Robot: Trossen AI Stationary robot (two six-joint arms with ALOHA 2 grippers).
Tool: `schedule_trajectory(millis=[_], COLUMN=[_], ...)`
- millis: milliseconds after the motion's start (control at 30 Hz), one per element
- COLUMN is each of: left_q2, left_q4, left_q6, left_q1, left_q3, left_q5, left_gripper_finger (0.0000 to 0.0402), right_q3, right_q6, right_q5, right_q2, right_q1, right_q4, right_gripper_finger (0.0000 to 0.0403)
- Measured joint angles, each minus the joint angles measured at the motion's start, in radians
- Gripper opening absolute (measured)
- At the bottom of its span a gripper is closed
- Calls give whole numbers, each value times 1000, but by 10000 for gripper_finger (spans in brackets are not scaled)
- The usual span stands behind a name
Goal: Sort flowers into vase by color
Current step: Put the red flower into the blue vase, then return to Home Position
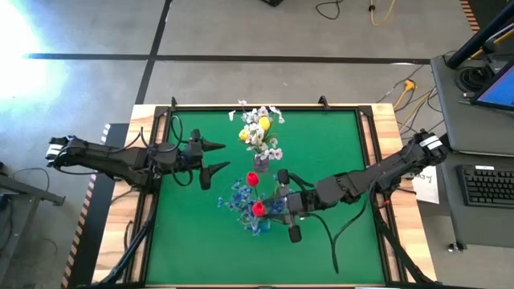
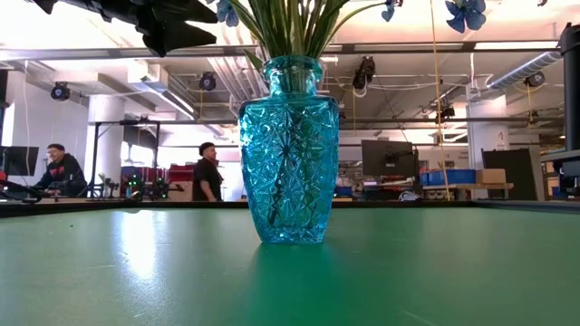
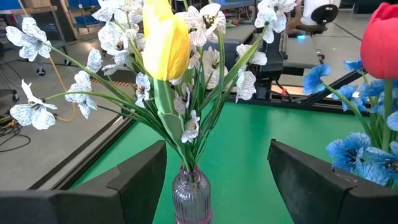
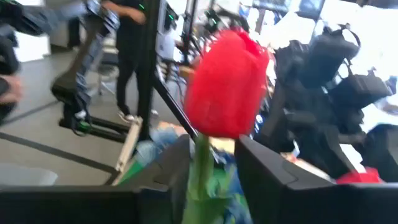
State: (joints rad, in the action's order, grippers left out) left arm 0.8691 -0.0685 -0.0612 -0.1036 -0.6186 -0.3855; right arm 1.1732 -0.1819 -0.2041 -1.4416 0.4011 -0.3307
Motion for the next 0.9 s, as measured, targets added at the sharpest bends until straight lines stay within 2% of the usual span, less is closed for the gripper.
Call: schedule_trajectory(millis=[333,600,733,900], left_q2=[-11,-12,-24,-33], left_q4=[10,92,89,96], left_q6=[0,-7,-17,-60], left_q1=[0,0,-19,-84], left_q3=[-24,-84,-85,-68], left_q5=[0,3,3,2], left_gripper_finger=[268,268,268,268], right_q3=[17,70,118,157], right_q6=[92,174,250,329], right_q5=[-64,-111,-110,-102], right_q2=[26,62,75,75], right_q1=[0,0,2,2], right_q4=[206,421,549,650], right_gripper_finger=[237,331,359,368])
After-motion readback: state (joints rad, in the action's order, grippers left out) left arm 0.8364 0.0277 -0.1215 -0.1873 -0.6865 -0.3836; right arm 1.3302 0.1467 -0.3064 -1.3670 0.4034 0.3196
